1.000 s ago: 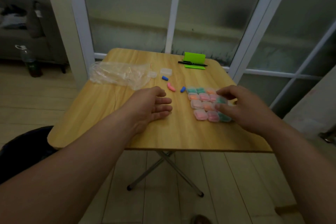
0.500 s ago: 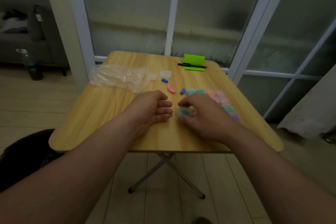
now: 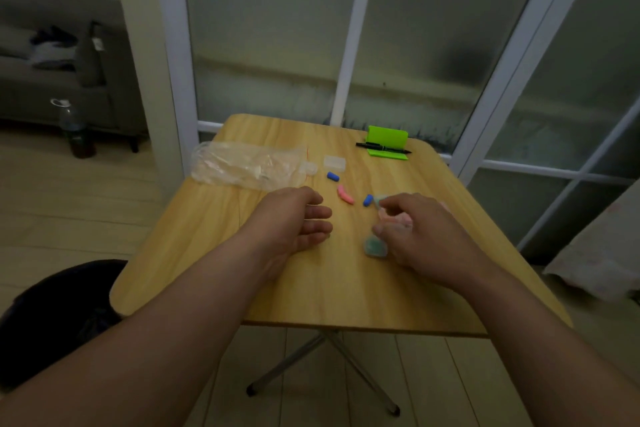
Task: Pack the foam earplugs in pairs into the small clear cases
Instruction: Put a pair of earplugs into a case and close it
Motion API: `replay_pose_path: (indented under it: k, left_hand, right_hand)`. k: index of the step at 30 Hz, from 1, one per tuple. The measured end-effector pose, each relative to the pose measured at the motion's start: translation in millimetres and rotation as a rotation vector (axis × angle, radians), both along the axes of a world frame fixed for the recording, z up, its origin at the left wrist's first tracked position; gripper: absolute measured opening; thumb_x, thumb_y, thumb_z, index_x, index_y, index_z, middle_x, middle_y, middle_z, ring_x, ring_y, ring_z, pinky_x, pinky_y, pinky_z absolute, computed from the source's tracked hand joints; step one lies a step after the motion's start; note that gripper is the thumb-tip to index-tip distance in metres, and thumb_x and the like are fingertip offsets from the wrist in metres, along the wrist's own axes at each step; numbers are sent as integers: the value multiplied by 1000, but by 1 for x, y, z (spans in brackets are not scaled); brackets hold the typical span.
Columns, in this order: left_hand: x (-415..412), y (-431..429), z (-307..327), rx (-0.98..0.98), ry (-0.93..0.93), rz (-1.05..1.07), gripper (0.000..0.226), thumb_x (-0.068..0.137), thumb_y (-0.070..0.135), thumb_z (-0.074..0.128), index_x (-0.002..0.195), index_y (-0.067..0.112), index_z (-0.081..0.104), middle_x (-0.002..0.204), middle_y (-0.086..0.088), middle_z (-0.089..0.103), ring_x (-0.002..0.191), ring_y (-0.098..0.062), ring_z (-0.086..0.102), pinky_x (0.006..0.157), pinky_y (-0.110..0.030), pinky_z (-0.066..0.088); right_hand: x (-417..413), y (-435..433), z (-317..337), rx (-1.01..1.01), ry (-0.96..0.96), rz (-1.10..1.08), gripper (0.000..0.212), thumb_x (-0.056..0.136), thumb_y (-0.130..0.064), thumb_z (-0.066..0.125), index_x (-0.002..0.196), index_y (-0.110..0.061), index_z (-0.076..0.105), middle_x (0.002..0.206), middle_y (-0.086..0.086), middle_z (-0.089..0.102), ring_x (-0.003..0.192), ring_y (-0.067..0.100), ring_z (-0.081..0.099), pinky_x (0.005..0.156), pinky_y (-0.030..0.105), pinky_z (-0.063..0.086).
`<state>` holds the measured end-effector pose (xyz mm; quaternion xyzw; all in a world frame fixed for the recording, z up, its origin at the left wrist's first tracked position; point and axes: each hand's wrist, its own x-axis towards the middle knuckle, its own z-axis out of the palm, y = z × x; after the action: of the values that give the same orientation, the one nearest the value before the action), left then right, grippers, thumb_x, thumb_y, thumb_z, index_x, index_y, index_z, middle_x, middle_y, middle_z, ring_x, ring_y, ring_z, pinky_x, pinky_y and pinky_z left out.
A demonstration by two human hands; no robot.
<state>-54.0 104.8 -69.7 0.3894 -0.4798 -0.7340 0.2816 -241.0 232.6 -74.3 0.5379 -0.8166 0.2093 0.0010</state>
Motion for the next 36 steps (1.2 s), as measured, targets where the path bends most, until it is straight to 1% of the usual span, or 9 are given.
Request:
replay_pose_path:
  k: [3,6,10,17,21,25,27,31,36]
  left_hand:
    - [-1,-5,3,-7,54,37,20,101,16,58,116,7,67,100,-13,76,70,-19,68,62,-29,57]
    - [-5,-8,6,-41,80,72,21,102,17,55,108,7,72,82,-6,74,58,-13,61,54,-24,47]
    - [-11,-24,22,4,204,135,41,111,32,42,106,6,73,67,0,71,51,-11,56,53,-24,41]
    - [1,-58,39,55,339,332,40,108,36,44,98,9,71,69,-1,73,51,-12,56,46,-21,42]
    - [1,-60,38,56,337,329,35,107,33,47,99,9,71,72,-2,72,54,-12,57,48,-22,43]
    - [3,-63,35,28,314,321,29,105,29,51,97,10,71,75,-2,72,57,-12,58,49,-23,43]
    - [3,-62,33,15,296,313,26,103,27,52,97,10,71,75,-2,72,57,-13,57,50,-24,43]
    - [5,-59,31,1,264,274,24,102,24,52,101,9,71,78,-3,72,61,-14,58,56,-27,43]
    - [2,-45,28,-20,161,161,25,102,24,53,107,7,69,77,-4,72,59,-14,59,57,-27,45]
  right_hand:
    - [-9,-9,1,-53,-59,-64,41,100,-53,61,137,-35,63,128,-15,63,121,9,55,104,44,50]
    - [-15,-27,5,-84,-103,-72,38,101,-44,64,136,-27,65,127,-9,67,119,12,60,99,37,50]
    - [-26,-72,14,-37,-35,-2,34,103,-35,65,133,-21,67,125,-5,70,116,13,62,98,33,49]
    - [-29,-169,24,83,117,113,37,99,-26,67,136,-22,66,129,-3,70,118,19,64,95,35,52]
    - [-15,-210,19,196,194,163,47,95,-31,70,141,-25,61,137,-4,66,126,22,60,87,31,44]
    - [-9,-231,12,251,213,170,36,95,-31,67,131,-24,66,125,-2,67,120,25,61,82,31,39]
    - [-11,-232,10,242,200,166,34,95,-30,66,128,-25,66,118,-3,66,118,25,62,80,31,38]
    - [-13,-218,19,161,154,168,40,94,-29,65,134,-32,65,127,-2,67,113,23,65,85,33,51]
    - [-13,-167,37,-90,40,134,24,93,-29,65,116,-31,72,111,-2,68,101,18,65,85,38,54]
